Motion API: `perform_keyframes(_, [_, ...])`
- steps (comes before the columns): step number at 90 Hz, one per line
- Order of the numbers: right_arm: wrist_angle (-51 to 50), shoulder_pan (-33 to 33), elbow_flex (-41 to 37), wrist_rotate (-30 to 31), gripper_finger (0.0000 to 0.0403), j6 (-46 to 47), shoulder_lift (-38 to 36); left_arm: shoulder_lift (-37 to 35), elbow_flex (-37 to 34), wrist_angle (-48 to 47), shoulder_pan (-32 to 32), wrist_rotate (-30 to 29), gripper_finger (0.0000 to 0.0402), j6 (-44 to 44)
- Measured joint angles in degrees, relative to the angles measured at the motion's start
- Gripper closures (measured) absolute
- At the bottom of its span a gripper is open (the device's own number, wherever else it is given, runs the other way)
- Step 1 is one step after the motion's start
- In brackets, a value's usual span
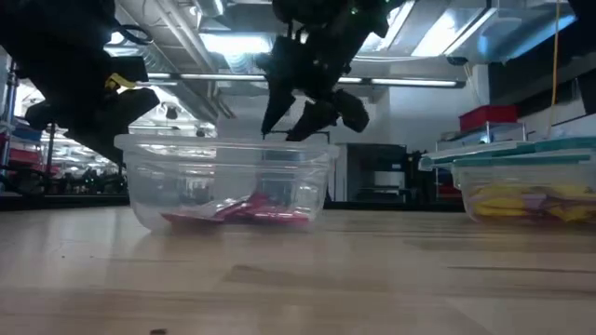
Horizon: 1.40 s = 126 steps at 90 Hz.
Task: Sort candy
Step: Put the pink candy strip into the left transparent bin
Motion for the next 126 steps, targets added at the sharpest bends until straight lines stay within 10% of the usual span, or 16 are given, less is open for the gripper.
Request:
perform_keyframes(28, [-16.9, -6.8, -0.1, -7.5, 0.0225, 24.2, 0.1, 0.0, 0.0, -11.2, -0.2, 8.7, 0.0402, -4.5])
perform_keyframes(50, [-6.9, -3.5, 0.0, -18.7, 0.0257, 31.5, 3.2, 0.0, 0.0, -17.9, -2.3, 10.5, 0.0402, -11.6])
perform_keyframes(69, [14.4, 2.7, 1.8, -9.6, 0.0277, 32.8, 6.5, 0.0, 0.1, -17.6, -3.5, 9.5, 0.0402, -15.6])
perform_keyframes(88, [7.7, -0.4, 6.0, -6.9, 0.0278, 29.6, 5.3, 0.0, 0.1, -17.6, -5.2, 10.1, 0.0402, -17.0])
perform_keyframes(108, [0.1, -8.4, 3.1, -21.5, 0.0278, 36.0, 5.7, 0.0, 0.1, -18.0, -6.1, 9.7, 0.0402, -18.1])
perform_keyframes(126, [8.1, -10.2, -3.7, -21.7, 0.0279, 41.9, 7.9, 0.0, 0.1, -17.9, -6.0, 8.1, 0.0402, -18.1])
